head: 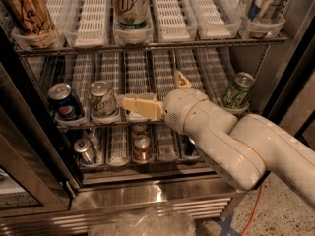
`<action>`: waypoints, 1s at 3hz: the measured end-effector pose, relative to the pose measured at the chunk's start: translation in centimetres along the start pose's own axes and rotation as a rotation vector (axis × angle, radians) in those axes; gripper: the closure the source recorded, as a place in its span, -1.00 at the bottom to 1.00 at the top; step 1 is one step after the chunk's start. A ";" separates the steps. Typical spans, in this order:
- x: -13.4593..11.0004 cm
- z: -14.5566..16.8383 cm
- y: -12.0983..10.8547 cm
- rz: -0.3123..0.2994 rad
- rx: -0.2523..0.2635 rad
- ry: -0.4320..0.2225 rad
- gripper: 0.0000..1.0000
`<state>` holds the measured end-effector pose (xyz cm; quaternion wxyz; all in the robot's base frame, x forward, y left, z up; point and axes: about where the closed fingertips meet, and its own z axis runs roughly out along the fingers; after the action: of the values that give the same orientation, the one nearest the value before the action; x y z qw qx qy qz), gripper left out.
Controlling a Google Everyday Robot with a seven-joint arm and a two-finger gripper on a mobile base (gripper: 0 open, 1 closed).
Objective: Pick 7up can from middle shelf of fridge
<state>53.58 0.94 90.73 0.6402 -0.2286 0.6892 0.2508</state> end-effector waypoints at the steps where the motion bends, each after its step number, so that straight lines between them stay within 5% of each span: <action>1: 3.2 1.6 1.0 0.027 -0.047 0.037 -1.00; 3: 5.9 3.5 2.6 0.045 -0.106 0.065 -1.00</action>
Offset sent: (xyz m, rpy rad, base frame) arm 0.0111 0.0641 -0.0898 0.0004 0.1109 0.1494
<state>54.14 5.19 84.81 0.5986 -0.2545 0.7006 0.2936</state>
